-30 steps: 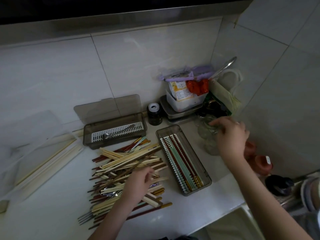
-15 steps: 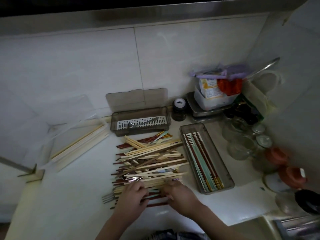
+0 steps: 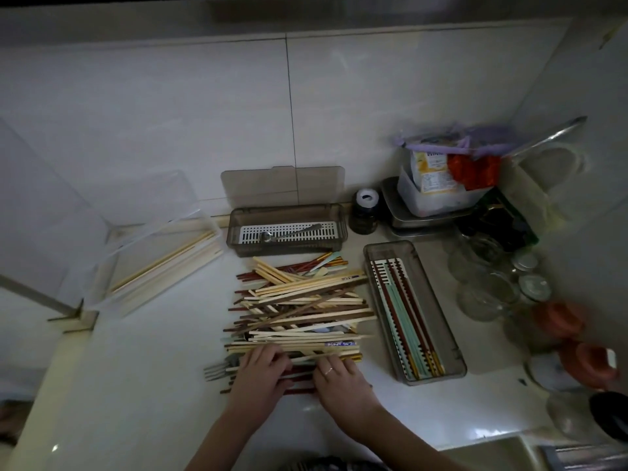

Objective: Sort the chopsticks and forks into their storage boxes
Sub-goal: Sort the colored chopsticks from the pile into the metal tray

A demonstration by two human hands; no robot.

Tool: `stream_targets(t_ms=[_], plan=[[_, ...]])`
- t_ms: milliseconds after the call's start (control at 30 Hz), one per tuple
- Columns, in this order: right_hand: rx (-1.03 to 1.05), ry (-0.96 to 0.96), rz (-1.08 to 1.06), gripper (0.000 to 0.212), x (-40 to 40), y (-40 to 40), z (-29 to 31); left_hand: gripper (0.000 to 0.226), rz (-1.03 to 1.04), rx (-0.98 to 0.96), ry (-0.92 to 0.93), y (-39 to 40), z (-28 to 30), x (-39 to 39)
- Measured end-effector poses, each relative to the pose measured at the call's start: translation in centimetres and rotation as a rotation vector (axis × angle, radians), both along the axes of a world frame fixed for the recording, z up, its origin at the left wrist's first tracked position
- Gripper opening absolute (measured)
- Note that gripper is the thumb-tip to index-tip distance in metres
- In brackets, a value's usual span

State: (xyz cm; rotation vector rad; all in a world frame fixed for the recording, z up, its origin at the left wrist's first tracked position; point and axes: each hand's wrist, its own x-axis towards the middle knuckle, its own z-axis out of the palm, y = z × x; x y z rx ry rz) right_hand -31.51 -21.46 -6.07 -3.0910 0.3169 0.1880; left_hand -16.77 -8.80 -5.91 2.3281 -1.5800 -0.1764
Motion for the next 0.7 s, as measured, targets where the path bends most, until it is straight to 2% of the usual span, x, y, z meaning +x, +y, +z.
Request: stream_targets(t_ms=[133, 233, 300, 367, 433, 467, 533, 600, 700], plan=[[-0.041, 0.053, 0.076, 0.041, 0.6, -0.6, 0.9, 0.033, 0.112, -0.009, 0.188, 0.4, -0.4, 1.1], [-0.054, 0.079, 0.120, 0.030, 0.9, -1.7, 2.0, 0.018, 0.181, -0.065, 0.279, 0.9, 0.2, 1.9], [-0.010, 0.115, 0.089, 0.034, 0.9, -2.2, 2.7, 0.013, 0.294, -0.142, 0.307, 1.1, 1.0, 2.3], [0.048, 0.087, 0.027, 0.035, 1.1, -2.5, 3.4, 0.018, 0.396, -0.214, 0.318, 1.2, 1.5, 2.6], [0.199, 0.124, -0.072, 0.031, 1.4, -2.9, 5.0, 0.019, 0.481, -0.278, 0.304, 1.6, 1.9, 2.7], [0.270, 0.097, -0.122, 0.024, 1.4, -3.2, 5.7, 0.017, 0.536, -0.316, 0.309, 1.8, 2.2, 2.5], [0.279, 0.013, -0.174, 0.022, 1.2, -3.8, 7.0, 0.012, 0.625, -0.362, 0.321, 2.3, 2.5, 1.8], [0.205, -0.095, -0.260, 0.032, 0.4, -4.7, 7.8, 0.011, 0.518, -0.284, 0.246, 2.9, 2.1, 0.9], [0.181, -0.314, -0.610, 0.039, -1.2, -5.6, 9.0, 0.017, 0.090, -0.081, 0.149, 3.4, 0.1, -0.4]])
